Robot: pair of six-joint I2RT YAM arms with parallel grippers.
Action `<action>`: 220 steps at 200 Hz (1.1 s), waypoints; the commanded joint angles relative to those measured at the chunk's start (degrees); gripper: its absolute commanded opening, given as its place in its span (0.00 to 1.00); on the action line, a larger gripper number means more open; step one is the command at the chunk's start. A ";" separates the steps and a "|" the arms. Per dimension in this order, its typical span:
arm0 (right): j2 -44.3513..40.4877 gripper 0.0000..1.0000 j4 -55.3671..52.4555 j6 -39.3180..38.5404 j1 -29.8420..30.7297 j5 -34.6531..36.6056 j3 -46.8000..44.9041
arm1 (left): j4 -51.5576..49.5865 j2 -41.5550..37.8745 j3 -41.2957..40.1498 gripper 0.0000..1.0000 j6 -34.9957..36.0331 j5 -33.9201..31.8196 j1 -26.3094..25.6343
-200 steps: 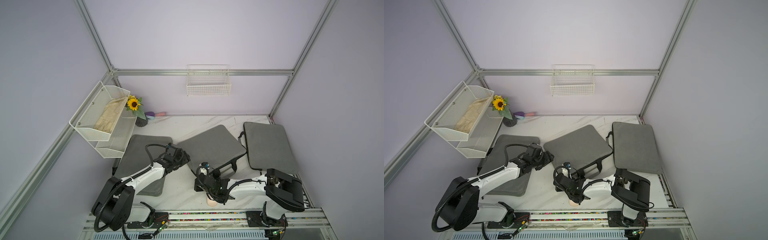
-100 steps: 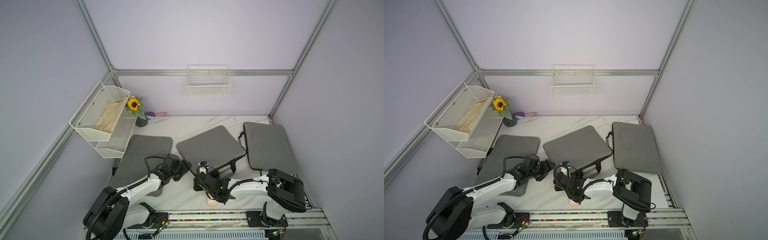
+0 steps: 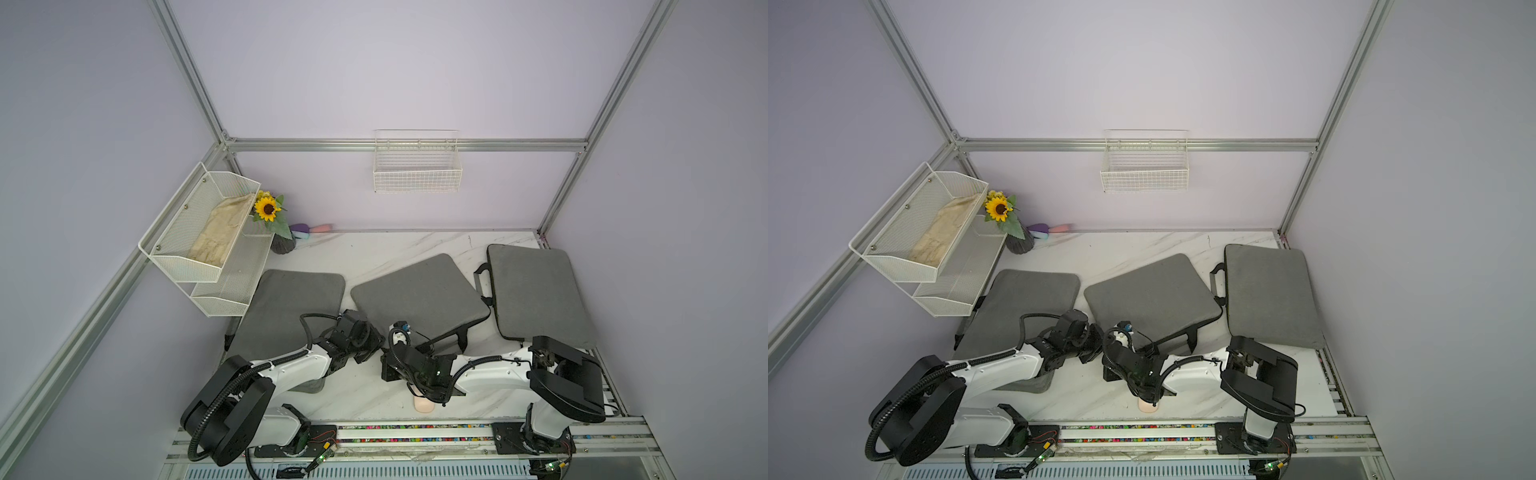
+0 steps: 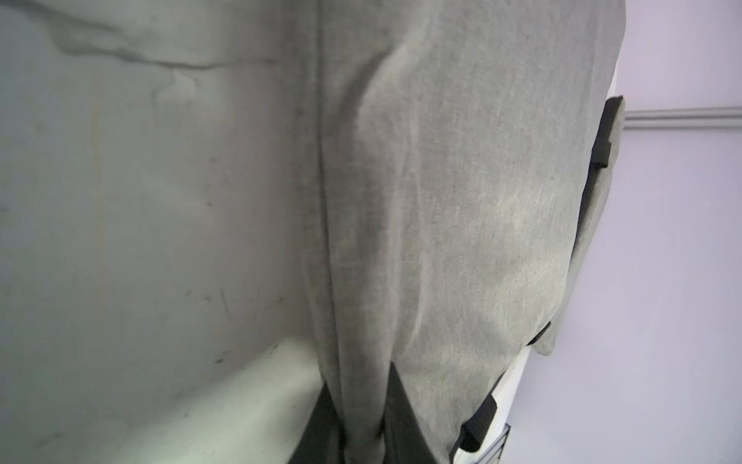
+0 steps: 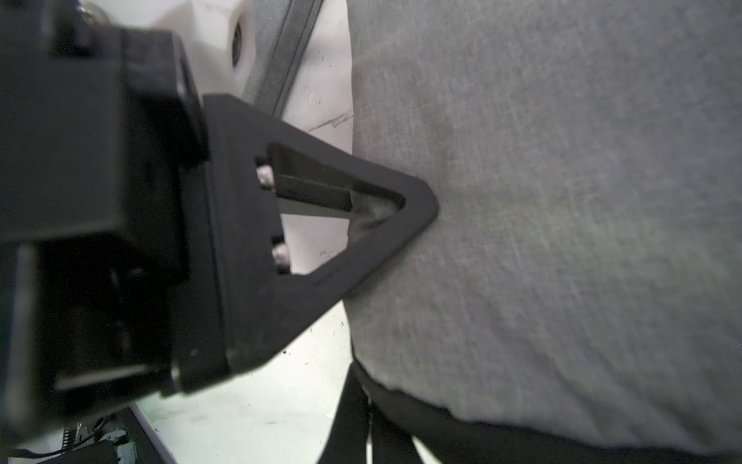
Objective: Put the mouse into the laptop bag
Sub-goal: Zip the zipper on the zippered laptop bag.
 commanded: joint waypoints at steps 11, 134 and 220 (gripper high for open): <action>-1.93 0.00 1.12 1.82 0.35 1.69 -1.20 | -8.22 -0.30 4.66 0.02 2.21 -6.64 0.63; -8.72 0.00 -8.28 12.87 -7.15 10.26 -13.06 | -9.99 0.27 11.62 0.00 15.52 -9.78 8.60; -11.12 0.00 -15.58 14.30 -12.90 13.84 -14.83 | -18.54 15.30 29.71 0.00 24.98 0.51 19.62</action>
